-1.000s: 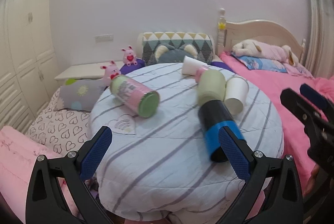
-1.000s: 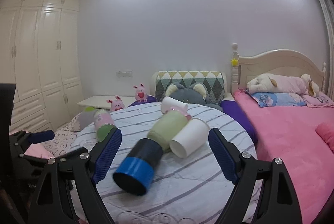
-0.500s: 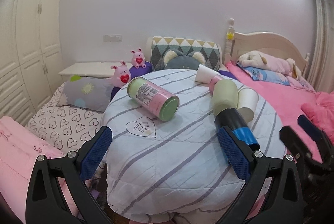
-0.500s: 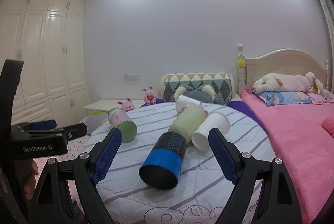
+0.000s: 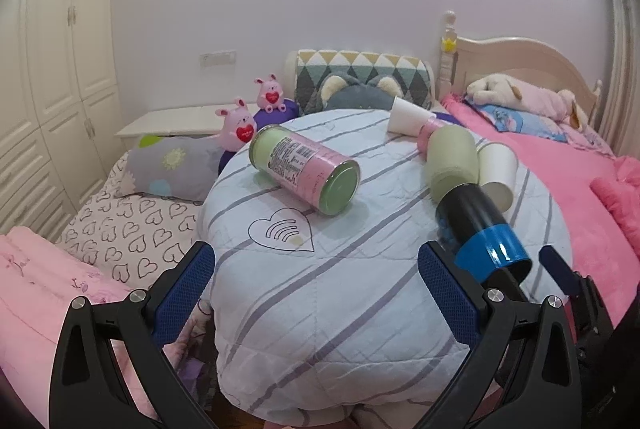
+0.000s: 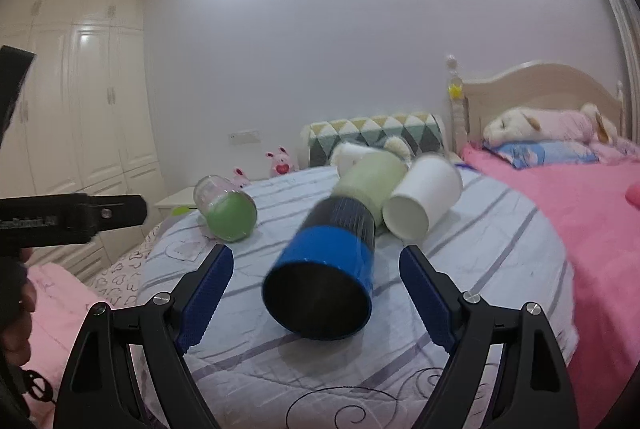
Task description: Flip cup upright
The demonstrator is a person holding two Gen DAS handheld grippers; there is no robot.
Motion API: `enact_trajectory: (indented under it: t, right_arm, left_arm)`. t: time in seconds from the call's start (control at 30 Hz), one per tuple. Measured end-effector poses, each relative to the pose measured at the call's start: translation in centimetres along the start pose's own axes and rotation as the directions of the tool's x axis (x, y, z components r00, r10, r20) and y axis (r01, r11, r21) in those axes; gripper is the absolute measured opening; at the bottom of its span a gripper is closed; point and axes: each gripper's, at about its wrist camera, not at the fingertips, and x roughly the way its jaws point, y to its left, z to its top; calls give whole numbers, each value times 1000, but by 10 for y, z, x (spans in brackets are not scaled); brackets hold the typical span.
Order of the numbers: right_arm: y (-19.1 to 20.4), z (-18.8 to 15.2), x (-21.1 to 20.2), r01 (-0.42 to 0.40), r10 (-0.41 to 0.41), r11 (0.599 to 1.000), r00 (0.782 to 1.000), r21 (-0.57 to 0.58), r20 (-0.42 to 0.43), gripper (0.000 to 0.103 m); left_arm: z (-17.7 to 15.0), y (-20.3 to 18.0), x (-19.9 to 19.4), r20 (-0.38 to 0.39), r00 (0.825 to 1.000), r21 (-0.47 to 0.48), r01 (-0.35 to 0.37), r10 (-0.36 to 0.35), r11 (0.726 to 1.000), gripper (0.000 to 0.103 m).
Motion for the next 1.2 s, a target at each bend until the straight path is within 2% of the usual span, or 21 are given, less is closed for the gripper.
enact_trajectory:
  t: [0.13,0.43,0.53,0.67,0.7,0.87,1.2]
  right_arm:
    - [-1,-8,18,-7,7,1000,1000,1,-31,86]
    - [-9,-21,38,35,-32,998,997,43,-69,86]
    - [-8,-21,41,52,-51,998,996,24,-72,86]
    - [-5,-23,45,50,-51,999,993,-14,-109,75]
    - [-6,-23,45,48,-50,999,992,-19,-113,68]
    - [-10,-18,40,30,-34,999,990,-33,-138,67]
    - [-9,9,17,37,-47,993,995,-113,-85,67]
  left_arm:
    - [1,0,8,-18,1000,-1,9,-9,1000,103]
    - [1,-10,16,-38,999,37,15,-14,999,103]
    - [0,-13,20,-54,998,41,16,-14,999,103]
    - [-1,-15,23,-71,997,40,25,-22,999,103]
    - [-1,-15,23,-73,997,40,27,-24,999,103]
    - [-2,-20,25,-80,996,48,33,-29,998,103]
    - [3,-33,33,-97,993,48,77,-72,996,103]
